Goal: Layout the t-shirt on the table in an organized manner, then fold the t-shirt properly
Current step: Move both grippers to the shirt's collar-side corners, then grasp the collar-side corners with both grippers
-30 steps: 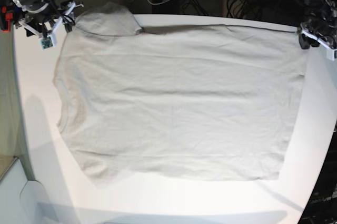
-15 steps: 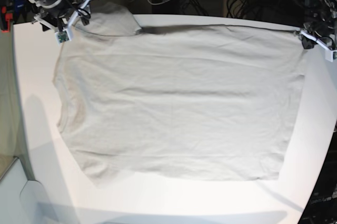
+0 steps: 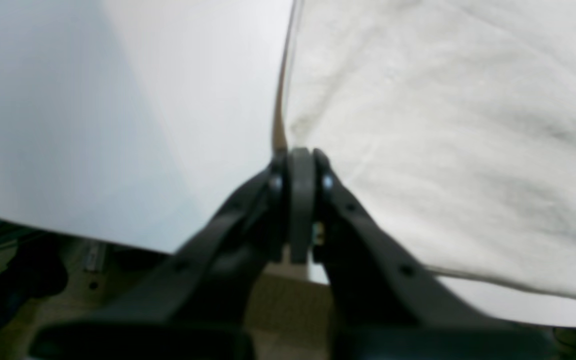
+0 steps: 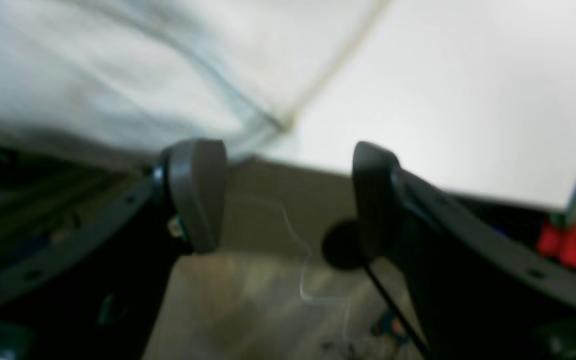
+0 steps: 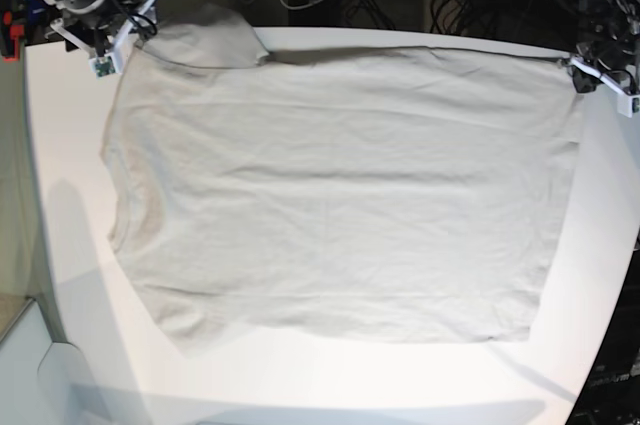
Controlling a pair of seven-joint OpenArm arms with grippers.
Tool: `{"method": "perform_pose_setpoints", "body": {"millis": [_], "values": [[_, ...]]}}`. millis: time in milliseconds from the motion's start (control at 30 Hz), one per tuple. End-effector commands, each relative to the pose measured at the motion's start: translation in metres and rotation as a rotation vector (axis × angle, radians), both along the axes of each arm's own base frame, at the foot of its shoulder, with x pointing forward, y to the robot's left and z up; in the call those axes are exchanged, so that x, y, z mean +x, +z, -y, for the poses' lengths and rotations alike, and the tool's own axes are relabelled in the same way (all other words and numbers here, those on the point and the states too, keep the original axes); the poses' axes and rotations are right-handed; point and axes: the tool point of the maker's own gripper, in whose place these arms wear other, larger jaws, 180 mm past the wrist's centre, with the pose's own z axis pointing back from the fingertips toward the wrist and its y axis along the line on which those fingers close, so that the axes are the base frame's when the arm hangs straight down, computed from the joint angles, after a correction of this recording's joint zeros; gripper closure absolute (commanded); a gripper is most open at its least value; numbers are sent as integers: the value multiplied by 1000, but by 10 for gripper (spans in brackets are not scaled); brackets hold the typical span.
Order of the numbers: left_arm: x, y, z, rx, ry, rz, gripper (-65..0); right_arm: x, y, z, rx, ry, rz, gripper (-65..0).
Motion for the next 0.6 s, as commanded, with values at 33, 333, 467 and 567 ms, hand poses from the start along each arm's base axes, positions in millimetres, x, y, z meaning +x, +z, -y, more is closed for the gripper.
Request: {"method": "perform_pose_setpoints", "body": {"millis": [33, 333, 467, 567], "values": [[-9, -4, -3, 15, -15, -55, -1, 8, 5, 1, -2, 7, 23, -431], [-9, -4, -3, 15, -15, -55, -1, 5, -1, -11, 30, 29, -5, -457], [-9, -4, -3, 15, -15, -55, -1, 8, 0, -19, 74, 25, 15, -457], [-9, -4, -3, 16, -15, -56, -1, 11, 0, -21, 80, 24, 22, -458]]}}
